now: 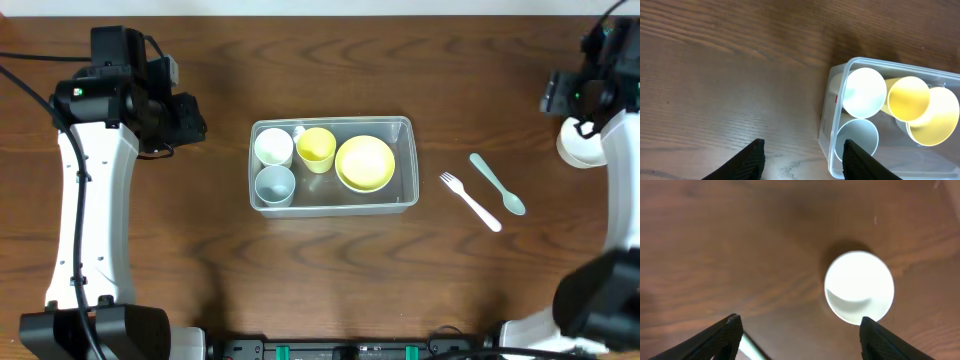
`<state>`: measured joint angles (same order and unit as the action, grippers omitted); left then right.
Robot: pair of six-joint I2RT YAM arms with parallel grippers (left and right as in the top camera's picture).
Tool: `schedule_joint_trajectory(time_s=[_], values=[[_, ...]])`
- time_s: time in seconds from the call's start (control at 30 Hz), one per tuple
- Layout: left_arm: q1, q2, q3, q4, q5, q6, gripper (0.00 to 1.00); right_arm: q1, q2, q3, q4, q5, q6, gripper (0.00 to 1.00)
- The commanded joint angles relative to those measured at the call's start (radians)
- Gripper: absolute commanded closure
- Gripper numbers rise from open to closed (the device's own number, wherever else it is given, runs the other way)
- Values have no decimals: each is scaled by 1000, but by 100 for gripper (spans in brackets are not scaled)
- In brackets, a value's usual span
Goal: Pack container
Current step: 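Move the right gripper to the white bowl and grasp it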
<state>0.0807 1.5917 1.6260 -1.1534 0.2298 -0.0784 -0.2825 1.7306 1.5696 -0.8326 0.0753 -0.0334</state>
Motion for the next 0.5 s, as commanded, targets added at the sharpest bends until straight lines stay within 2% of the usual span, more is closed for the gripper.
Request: schedule_joint_trajectory(time_s=[0.0, 0.47], values=[[1, 3, -8, -8, -6, -5, 49, -43, 100, -3, 9, -50, -55, 23], [1, 3, -8, -10, -6, -5, 49, -134, 371, -3, 105, -46, -55, 24]])
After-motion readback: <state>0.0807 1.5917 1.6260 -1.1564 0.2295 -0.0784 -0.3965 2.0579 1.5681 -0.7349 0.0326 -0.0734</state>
